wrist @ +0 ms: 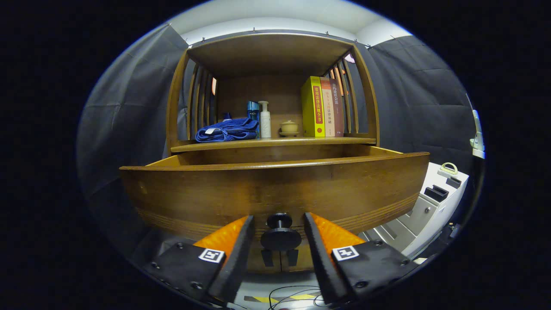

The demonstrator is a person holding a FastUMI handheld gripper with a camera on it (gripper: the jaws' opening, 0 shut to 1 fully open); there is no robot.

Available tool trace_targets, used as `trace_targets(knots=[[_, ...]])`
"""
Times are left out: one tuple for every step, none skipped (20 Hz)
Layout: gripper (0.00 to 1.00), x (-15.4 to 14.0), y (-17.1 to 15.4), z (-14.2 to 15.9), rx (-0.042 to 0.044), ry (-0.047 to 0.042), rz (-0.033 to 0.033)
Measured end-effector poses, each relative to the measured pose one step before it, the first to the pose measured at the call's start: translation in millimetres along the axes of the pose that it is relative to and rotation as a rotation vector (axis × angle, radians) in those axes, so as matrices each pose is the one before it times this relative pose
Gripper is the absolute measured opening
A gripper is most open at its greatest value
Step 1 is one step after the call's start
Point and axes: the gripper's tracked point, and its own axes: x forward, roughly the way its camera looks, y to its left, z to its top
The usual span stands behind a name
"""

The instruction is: Pull open the drawer, take out the items inside it, and place them on the countertop above the cabinet.

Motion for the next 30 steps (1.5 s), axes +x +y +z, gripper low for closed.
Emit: trace_targets(knots=[[0.87, -3.98, -4.29, 5.39, -0.00158, -0.01303, -0.00942], [0.92, -3.12, -2.20, 7.78, 0.00175, -0.01782, -0.00251], [0.97, -1.83, -2.47, 10.65, -0.00081, -0.01614, -0.00481], [0.97, -1.95, -3.80, 11.54, -0.00040, -0.01406, -0.00158], [0.97, -3.67, -3.64, 15.48, 0.00210, -0.01482, -0.00140], [0.97, -2.42, -4.55, 17.07, 0.00533, -0.01682, 0.00100], [0.97, -1.58, -3.67, 21.80, 0.00407, -0.02465, 0.00605], [0.97, 2.68, -2.67, 20.13, -0.00616, -0.01309, 0.01001], [0.97, 2.18, -3.74, 16.24, -0.01355, 0.00230, -0.00011], [0.97, 5.02, -4.96, 16.77, -0.01959, 0.00640, -0.00151], [0.97, 6.33, -2.51, 19.61, -0.01530, -0.00186, 0.00522], [0.97, 8.25, -1.03, 17.85, -0.00869, -0.00273, 0.01121], [0.97, 10.17, 0.03, 12.73, -0.00933, 0.01375, 0.01724], [0.97, 11.04, 2.00, 9.46, -0.00614, 0.02479, 0.02567], [0.97, 12.76, 3.81, 6.08, -0.01277, 0.03161, 0.02773], [0.97, 12.55, 0.41, 2.20, -0.01437, 0.03142, 0.01000], [0.97, 15.58, -0.38, -0.07, -0.01118, 0.03933, 0.00644], [0.97, 15.71, 1.36, -5.94, -0.00504, 0.05000, -0.00155], [0.97, 15.24, 3.56, -11.88, -0.00347, 0.07057, 0.00684], [0.97, 15.21, 4.13, -17.02, 0.00150, 0.09007, 0.00668], [0.97, 14.25, 2.60, -17.45, 0.00334, 0.08932, -0.00030], [0.97, 12.93, 3.06, -15.07, -0.00086, 0.08708, 0.00331], [0.97, 16.62, 3.12, -14.71, 0.00268, 0.06669, 0.00787], [0.97, 13.73, 0.71, -14.35, 0.00619, 0.06141, -0.00236], [0.98, 14.36, 0.44, -14.15, 0.00268, 0.05901, -0.00441], [0.98, 14.08, 1.35, -11.10, 0.00366, 0.05399, -0.00722], [0.98, 9.77, 2.52, -8.89, 0.00765, 0.04207, 0.00342], [0.98, 9.28, 2.54, -6.39, 0.01163, 0.03717, 0.00659], [0.98, 7.40, 3.40, -4.60, 0.01818, 0.02575, 0.00877], [0.98, 4.84, 3.16, -3.92, 0.01281, 0.02915, 0.00384]])
